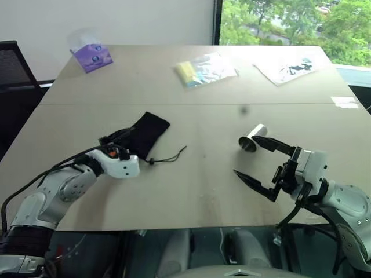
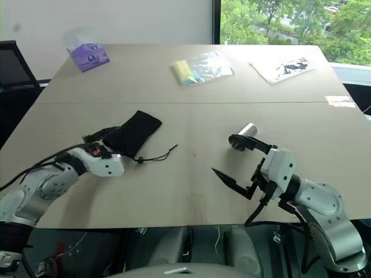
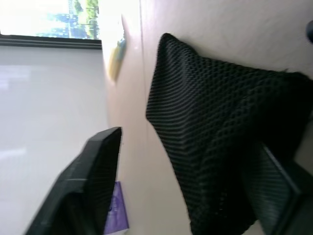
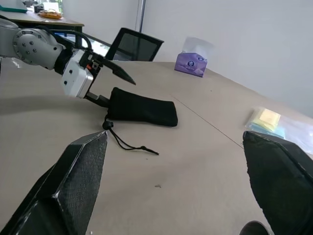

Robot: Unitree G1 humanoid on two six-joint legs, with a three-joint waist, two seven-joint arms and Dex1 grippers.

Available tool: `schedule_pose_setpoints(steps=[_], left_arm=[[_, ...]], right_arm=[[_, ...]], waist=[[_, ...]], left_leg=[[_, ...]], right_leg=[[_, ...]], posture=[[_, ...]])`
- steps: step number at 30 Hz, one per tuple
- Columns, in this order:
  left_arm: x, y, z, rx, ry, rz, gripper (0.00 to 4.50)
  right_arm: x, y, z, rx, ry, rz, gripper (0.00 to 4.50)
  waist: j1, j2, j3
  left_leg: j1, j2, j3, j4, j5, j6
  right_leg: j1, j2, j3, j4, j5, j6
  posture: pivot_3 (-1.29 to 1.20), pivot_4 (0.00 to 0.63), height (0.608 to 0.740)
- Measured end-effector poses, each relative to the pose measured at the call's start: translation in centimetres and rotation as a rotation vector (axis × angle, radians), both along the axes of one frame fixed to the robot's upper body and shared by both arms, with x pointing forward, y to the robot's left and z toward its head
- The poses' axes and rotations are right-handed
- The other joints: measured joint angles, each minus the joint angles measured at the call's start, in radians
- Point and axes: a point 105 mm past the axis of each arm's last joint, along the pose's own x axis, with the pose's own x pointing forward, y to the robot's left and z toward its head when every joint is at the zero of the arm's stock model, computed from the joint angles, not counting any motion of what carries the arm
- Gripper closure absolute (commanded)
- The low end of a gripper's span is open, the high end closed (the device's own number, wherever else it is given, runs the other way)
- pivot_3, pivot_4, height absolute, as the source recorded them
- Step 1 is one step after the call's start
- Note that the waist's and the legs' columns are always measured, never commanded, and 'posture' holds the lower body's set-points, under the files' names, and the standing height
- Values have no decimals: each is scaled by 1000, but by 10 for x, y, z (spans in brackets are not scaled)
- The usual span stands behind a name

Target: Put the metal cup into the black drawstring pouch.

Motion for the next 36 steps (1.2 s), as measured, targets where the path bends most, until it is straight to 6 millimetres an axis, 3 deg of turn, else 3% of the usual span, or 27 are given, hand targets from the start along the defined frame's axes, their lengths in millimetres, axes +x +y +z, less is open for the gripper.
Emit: schedule_pose_setpoints(steps=[2, 3, 5, 6, 13, 18, 24, 32, 36], left_arm=[[0, 1, -2, -9, 24, 14, 3156], [1, 2, -2, -13, 32, 20, 3339], [3, 3, -1, -30, 53, 42, 4349], [4, 3, 0, -44, 59, 51, 4435], [11, -7, 5, -306, 254, 149, 4435], [9, -43, 25, -610, 542, 213, 4435], [3, -88, 18, -737, 781, 270, 4435], [17, -115, 31, -897, 983, 417, 4435], [18, -124, 18, -939, 1071, 440, 4435]], right_arm=[[0, 0, -1, -2, 5, -5, 0], [1, -1, -1, -3, 7, -11, 0], [3, -2, -2, -4, 11, -31, 0], [3, -2, -2, -4, 13, -39, 0], [21, -9, -7, -32, 75, -172, 0], [31, -23, -18, -308, 68, -320, 0], [41, -31, -32, -417, 106, -460, 0], [55, -50, -44, -500, 129, -678, 0], [63, -40, -45, -511, 137, -704, 0]], waist=[[0, 0, 0], [0, 0, 0], [1, 0, 0], [1, 0, 0], [1, 0, 0], [1, -1, 0], [0, -1, 0], [-4, -2, 1], [-11, -2, 1]], left_leg=[[0, 0, 0, 0, 0, 0], [0, 0, 0, 0, 0, 0], [0, 0, 0, 0, 0, 0], [0, 0, 0, 0, 0, 0], [0, 0, 0, 1, 0, 0], [-1, -1, -2, 3, 0, 0], [-1, -1, -1, 4, 0, 0], [-1, -2, -1, 5, 0, 0], [-2, -1, -2, 4, 1, -1]], right_leg=[[0, 0, 0, 0, 0, 0], [0, 0, 0, 0, 0, 0], [0, 0, 0, 0, 0, 0], [0, 0, 0, 0, 0, 0], [0, 2, 0, 1, 0, 0], [0, 5, -1, 1, 0, 0], [0, 6, 0, 2, 0, 0], [0, 7, 1, 2, 0, 1], [-2, 7, 2, 3, 0, 0]], posture=[[0, 150, 740], [0, 150, 740], [0, 150, 740], [0, 150, 740], [0, 150, 740], [0, 150, 740], [0, 150, 740], [0, 150, 740], [0, 150, 740]])
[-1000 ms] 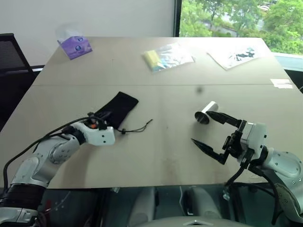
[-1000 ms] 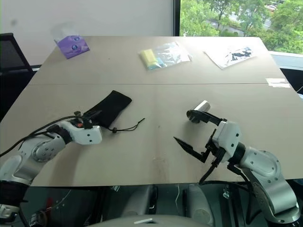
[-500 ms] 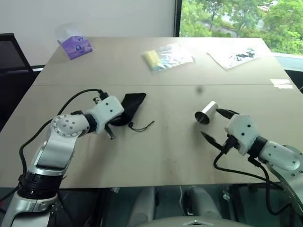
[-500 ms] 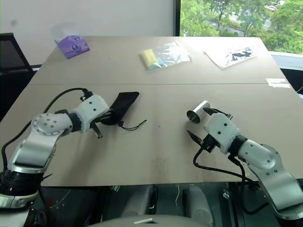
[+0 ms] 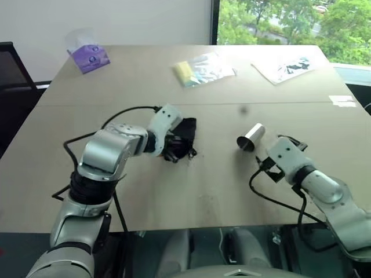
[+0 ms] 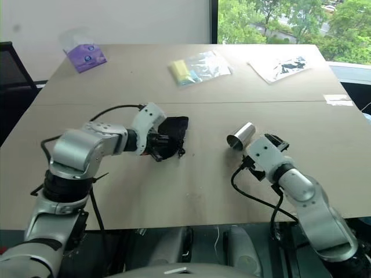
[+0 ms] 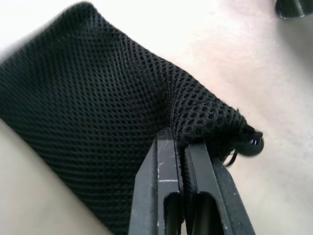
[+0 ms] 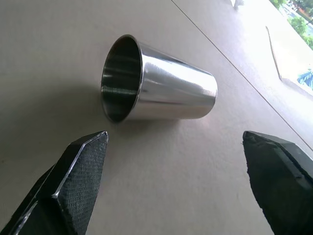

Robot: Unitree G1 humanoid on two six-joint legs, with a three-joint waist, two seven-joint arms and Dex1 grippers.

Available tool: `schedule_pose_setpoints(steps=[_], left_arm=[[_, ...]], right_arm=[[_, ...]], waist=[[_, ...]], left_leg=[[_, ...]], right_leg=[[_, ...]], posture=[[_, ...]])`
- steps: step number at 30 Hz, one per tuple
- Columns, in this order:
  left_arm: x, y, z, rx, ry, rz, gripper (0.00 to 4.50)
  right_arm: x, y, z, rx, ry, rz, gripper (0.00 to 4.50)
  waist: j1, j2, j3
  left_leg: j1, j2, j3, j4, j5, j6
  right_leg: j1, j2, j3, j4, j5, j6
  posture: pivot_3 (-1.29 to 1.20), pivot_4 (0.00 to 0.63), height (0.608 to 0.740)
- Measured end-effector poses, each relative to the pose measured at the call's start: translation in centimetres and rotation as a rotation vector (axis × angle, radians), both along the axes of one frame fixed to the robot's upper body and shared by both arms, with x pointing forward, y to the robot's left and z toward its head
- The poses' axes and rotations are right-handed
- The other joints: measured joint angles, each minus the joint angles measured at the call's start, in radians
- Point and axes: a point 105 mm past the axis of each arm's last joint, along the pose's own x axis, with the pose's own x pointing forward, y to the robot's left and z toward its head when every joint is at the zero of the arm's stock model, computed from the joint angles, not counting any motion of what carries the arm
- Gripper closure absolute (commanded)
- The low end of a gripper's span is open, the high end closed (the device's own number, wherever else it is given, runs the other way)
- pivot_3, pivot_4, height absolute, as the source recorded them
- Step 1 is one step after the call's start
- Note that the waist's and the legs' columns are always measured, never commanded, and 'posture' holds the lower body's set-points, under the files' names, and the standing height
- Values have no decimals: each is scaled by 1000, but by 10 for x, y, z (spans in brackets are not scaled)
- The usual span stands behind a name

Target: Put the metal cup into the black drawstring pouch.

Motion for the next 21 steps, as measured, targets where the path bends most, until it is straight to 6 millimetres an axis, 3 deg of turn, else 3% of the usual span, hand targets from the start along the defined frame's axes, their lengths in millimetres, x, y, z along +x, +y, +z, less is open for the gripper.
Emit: schedule_pose_setpoints(steps=[10, 11, 13, 20, 21], left_arm=[[6, -6, 0, -5, 9, 31, 4435], [6, -5, -1, -1, 7, 34, 4500], [7, -5, 0, 8, -5, 35, 4500], [5, -4, 2, 2, 2, 61, 4500], [4, -4, 2, -5, 5, 63, 4500]], right_arm=[[18, 19, 8, 6, -9, -63, 0], [20, 18, 8, 6, -8, -69, 525], [27, 15, 8, -3, -5, -94, 1156], [40, -12, 2, -126, 11, -166, 4439], [40, -12, 3, -128, 4, -170, 4485]], waist=[[12, 0, 0], [12, 0, 0], [11, 0, 0], [11, 0, 0], [10, 0, 0]], left_leg=[[0, -1, 0, 0, 0, 0], [0, -1, 0, 0, 0, 0], [0, -1, 0, 0, 0, 0], [0, -1, 0, -1, 0, 0], [0, -1, 0, -1, 0, 0]], right_leg=[[0, -2, 0, -1, 0, 0], [0, -2, 0, -1, 0, 0], [0, -2, 0, 0, 0, 0], [0, -2, 0, -1, 0, 0], [0, -2, 0, -1, 0, 0]], posture=[[0, 150, 740], [0, 150, 740], [0, 150, 740], [0, 150, 740], [0, 150, 740]])
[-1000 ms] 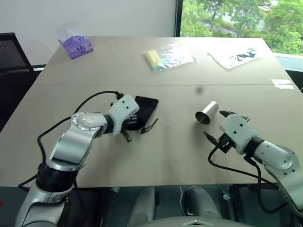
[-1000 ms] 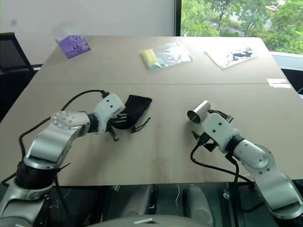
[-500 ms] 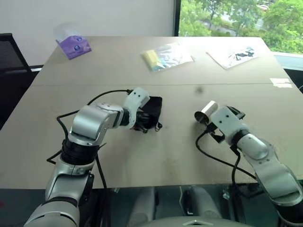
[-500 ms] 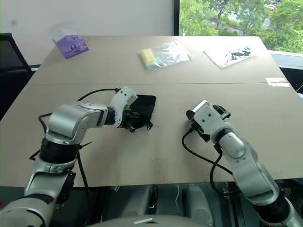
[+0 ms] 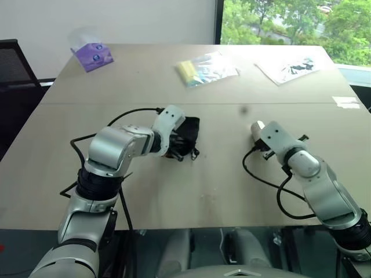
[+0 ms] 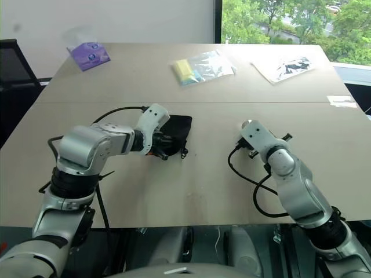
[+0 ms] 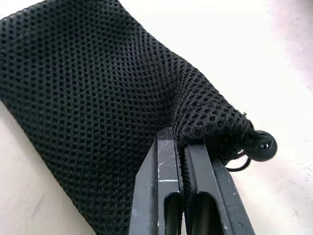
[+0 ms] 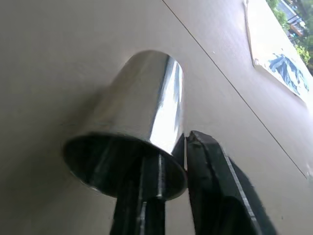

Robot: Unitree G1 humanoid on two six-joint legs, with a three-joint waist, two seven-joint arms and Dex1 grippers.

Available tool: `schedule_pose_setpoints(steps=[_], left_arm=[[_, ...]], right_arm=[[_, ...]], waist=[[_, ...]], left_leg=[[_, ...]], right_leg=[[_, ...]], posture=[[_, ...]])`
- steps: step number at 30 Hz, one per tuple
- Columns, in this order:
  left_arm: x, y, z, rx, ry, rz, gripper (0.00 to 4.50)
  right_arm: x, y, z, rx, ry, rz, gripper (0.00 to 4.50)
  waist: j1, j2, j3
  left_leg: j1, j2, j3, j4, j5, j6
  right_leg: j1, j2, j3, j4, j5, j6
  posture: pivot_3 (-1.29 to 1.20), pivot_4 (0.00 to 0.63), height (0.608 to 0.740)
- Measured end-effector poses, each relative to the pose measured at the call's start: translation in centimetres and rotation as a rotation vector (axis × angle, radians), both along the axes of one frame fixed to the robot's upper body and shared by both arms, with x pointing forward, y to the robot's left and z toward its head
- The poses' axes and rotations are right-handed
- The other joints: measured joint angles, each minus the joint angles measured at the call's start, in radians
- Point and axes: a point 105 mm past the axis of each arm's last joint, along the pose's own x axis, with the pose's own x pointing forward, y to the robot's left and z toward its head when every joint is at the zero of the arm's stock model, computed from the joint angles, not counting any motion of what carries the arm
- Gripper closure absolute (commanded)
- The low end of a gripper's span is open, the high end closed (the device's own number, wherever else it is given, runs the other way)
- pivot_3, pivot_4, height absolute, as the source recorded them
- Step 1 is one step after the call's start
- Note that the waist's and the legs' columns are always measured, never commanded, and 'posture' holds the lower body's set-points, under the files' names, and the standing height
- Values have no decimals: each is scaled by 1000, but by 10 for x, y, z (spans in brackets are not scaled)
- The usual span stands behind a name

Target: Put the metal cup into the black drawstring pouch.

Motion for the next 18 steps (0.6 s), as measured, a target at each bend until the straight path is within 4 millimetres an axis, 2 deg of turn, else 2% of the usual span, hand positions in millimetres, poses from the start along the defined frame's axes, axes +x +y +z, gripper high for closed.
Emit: schedule_pose_setpoints(steps=[7, 12, 15, 18], left_arm=[[-2, -6, 3, -52, 12, 1, 4500], [-3, -15, 10, -76, 53, -18, 4500], [2, -22, 20, -89, 66, -22, 4500], [12, -25, 17, -145, 173, 15, 4500]], right_arm=[[0, -2, 0, 47, -9, 22, 4485], [2, -14, 1, 66, -22, 15, 4485], [-1, -16, 6, 191, -17, 43, 4485], [-10, -5, 17, 377, -13, 131, 4485]], waist=[[1, 0, 0], [3, 0, 0], [2, 0, 0], [-1, 0, 1]], left_leg=[[0, 0, 0, 0, 0, 0], [0, 0, 0, 0, 0, 0], [0, 0, 0, 0, 0, 0], [0, 0, -1, 0, 0, 0]], right_leg=[[0, 0, 1, 0, 0, 0], [0, 0, 0, 0, 0, 0], [0, 0, 0, 0, 0, 0], [0, 0, 0, 0, 0, 0]], posture=[[0, 150, 740], [0, 150, 740], [0, 150, 740], [0, 150, 740]])
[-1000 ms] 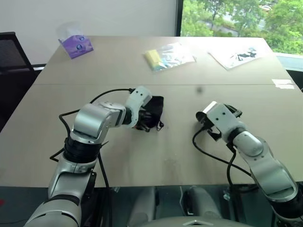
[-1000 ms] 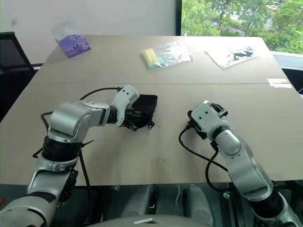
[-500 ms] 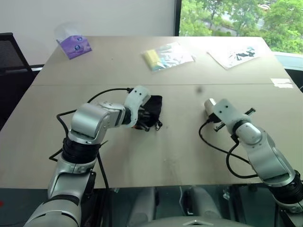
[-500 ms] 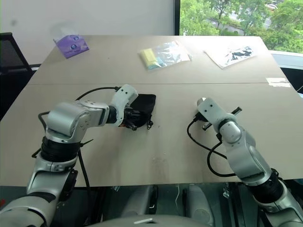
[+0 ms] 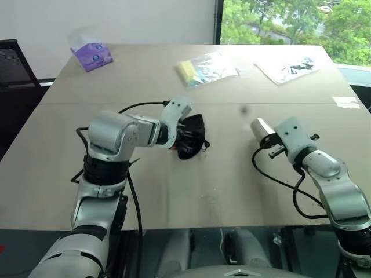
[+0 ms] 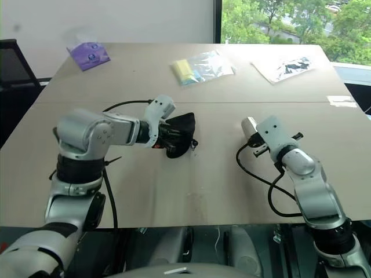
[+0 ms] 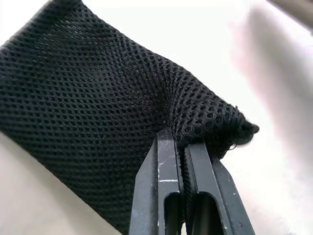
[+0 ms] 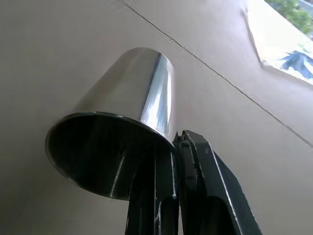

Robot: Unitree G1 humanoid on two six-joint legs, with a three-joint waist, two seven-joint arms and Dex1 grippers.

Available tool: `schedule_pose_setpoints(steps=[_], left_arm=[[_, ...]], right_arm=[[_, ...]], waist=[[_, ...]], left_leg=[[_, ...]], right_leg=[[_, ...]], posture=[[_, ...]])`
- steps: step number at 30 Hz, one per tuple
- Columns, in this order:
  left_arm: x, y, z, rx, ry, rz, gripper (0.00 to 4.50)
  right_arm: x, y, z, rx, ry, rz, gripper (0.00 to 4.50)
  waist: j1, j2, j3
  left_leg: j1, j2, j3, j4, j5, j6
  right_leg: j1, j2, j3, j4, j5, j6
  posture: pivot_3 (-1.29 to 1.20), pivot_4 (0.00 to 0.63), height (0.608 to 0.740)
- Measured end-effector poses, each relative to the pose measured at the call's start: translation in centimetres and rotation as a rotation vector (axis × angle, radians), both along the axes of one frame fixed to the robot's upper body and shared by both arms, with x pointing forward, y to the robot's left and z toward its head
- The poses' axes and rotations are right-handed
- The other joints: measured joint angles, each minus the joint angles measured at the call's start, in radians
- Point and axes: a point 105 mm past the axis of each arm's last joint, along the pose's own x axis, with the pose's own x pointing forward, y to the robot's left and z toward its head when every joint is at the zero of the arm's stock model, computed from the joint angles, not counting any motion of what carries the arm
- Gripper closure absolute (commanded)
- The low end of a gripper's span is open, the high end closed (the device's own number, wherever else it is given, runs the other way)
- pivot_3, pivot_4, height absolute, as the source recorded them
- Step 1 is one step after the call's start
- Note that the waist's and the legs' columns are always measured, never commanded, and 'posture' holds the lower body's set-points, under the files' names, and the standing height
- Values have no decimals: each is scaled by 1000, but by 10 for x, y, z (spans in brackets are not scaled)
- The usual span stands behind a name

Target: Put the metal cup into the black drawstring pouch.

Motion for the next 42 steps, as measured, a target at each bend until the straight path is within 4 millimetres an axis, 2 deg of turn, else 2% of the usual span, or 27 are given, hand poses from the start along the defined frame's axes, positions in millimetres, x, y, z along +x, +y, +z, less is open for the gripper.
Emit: schedule_pose_setpoints(steps=[3, 6, 8, 11, 14, 17, 19, 25, 29, 30, 32, 36, 42], left_arm=[[12, -16, 6, -108, 92, 24, 4500], [23, -38, 14, -180, 167, 54, 4500], [24, -43, 11, -182, 197, 62, 4500], [22, -62, 4, -141, 236, 44, 4500], [21, -74, 6, -124, 235, 23, 4500], [20, -85, 6, -179, 238, -14, 4500], [23, -86, 3, -259, 205, -30, 4500], [25, -87, 0, -321, 183, -60, 4500], [25, -85, -2, -305, 180, -74, 4500], [24, -86, -2, -295, 175, -93, 4500], [24, -85, -3, -275, 161, -103, 4500], [29, -70, -1, -228, 123, -94, 4500], [25, -76, 6, -238, 94, -128, 4500]], right_arm=[[-16, 16, 21, 163, -27, 125, 4485], [-35, 36, 31, 281, -21, 256, 4485], [-41, 41, 32, 298, -9, 293, 4485], [-48, 46, 27, 351, 24, 320, 4485], [-48, 43, 25, 362, 28, 286, 4485], [-49, 46, 17, 380, 47, 264, 4485], [-48, 48, 16, 385, 39, 252, 4485], [-45, 54, 13, 415, 15, 245, 4485], [-51, 52, -1, 424, 47, 232, 4485], [-52, 48, -10, 424, 76, 214, 4485], [-52, 42, -16, 417, 87, 187, 4485], [-50, 25, -20, 409, 79, 131, 4485], [-44, 38, -22, 443, 94, 189, 4485]], waist=[[3, 0, 0], [8, 0, 0], [3, 0, 0], [2, -1, 1], [-1, 0, 0], [0, 0, 0], [-4, 0, 0], [4, 0, 0], [5, 0, 0], [3, 0, 0], [1, 0, 0], [-4, 0, 0], [2, 0, 0]], left_leg=[[-1, 0, -1, 0, 0, 0], [-1, -2, -1, 1, 0, 0], [-1, -2, 0, 0, 0, 0], [-1, -2, -1, 0, 1, -1], [-1, -2, 0, 0, 2, -3], [0, -2, 0, -2, 2, -4], [0, -1, 2, -2, 3, -5], [0, -1, 1, -2, 3, -5], [-1, -2, 1, -2, 3, -5], [-1, -2, 1, -2, 3, -5], [-1, -2, 2, -2, 3, -5], [0, -1, 2, -2, 3, -4], [0, -1, 2, -2, 2, -3]], right_leg=[[0, -1, -1, 0, 0, 0], [0, -2, -2, -1, 0, 0], [0, -2, -1, -1, 0, 1], [-1, -1, -1, -1, 0, 0], [-1, -1, 0, 0, 0, 0], [-1, -1, 0, -1, 0, 0], [-1, -1, 2, 0, 0, 0], [-1, -1, 1, -1, 0, 0], [-1, -1, 0, -2, 0, 1], [-1, -1, 1, -2, 0, 1], [-1, -1, 1, -1, 0, 1], [-1, 0, 2, -1, 0, 1], [-1, -1, 2, -1, 0, 1]], posture=[[0, 150, 740], [0, 150, 740], [0, 150, 740], [0, 150, 740], [0, 150, 740], [0, 150, 740], [0, 150, 740], [0, 150, 740], [0, 150, 740], [0, 150, 740], [0, 150, 740], [0, 150, 740], [0, 150, 740]])
